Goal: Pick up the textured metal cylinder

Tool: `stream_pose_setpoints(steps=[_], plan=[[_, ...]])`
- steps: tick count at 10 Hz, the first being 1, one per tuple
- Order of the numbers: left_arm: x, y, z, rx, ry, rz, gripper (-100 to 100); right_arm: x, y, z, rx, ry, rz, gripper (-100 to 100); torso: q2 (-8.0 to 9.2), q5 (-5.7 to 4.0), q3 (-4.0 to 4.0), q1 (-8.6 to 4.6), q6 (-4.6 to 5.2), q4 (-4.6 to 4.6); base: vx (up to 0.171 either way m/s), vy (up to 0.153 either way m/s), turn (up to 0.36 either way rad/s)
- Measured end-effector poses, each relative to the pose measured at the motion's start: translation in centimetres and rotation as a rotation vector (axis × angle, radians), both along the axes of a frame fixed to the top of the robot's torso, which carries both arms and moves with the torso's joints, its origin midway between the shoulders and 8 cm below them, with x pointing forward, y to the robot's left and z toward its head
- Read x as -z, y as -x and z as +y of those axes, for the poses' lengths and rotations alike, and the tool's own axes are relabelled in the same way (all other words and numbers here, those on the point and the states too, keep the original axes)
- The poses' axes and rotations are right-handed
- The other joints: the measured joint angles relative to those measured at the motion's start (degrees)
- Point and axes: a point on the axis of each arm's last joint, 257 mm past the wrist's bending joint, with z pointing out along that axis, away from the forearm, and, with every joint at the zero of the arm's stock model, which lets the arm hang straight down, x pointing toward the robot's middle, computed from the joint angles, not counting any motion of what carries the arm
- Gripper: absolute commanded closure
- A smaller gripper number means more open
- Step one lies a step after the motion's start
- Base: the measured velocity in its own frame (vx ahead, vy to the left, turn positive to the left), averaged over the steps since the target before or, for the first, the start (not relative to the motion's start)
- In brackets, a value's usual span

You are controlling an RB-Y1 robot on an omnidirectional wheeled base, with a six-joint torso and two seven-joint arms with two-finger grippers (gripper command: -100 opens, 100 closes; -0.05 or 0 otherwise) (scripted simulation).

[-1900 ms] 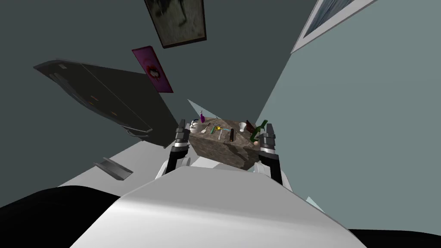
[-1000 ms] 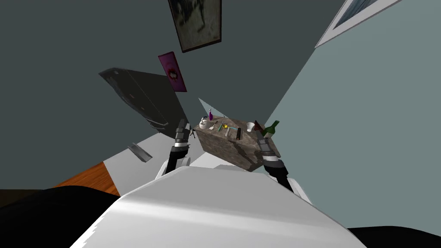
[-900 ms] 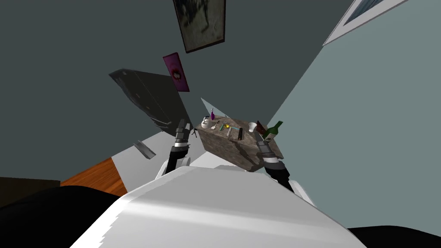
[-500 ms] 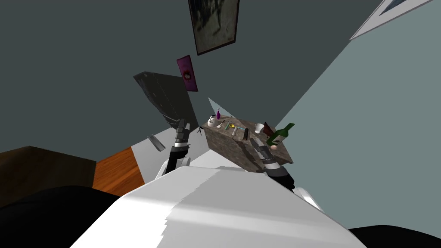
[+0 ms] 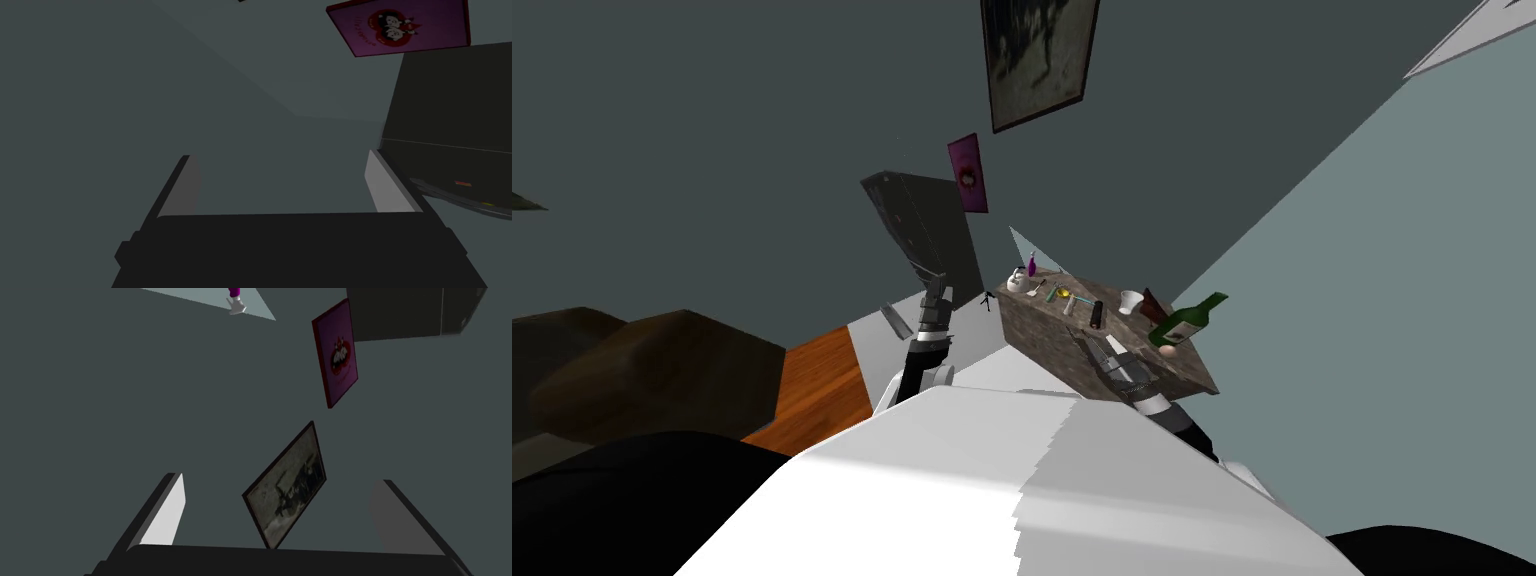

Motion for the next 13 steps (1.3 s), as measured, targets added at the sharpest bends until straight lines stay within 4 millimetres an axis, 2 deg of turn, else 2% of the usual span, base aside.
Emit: stream_pose_setpoints(steps=[3, 8, 13], plan=[[0.0, 0.0, 0.0, 0.0, 0.0, 0.0, 0, 3.0, 1.9, 0.2, -0.029, 0.15, 0.064, -100, -0.02, 0.0, -0.01, 0.03, -0.04, -0.01, -0.023, 0.048, 0.182], [0.0, 0.0, 0.0, 0.0, 0.0, 0.0, 0, 6.7, 5.5, 0.2, -0.094, 0.376, 0.159, -100, -0.07, -0.01, -0.04, -0.01, 0.01, -0.01, -0.012, 0.055, 0.215], [0.0, 0.0, 0.0, 0.0, 0.0, 0.0, 0, 10.9, 10.7, -0.7, -0.194, 0.616, 0.264, -100, -0.09, 0.0, -0.05, -0.03, -0.02, -0.02, -0.003, 0.043, 0.181]])
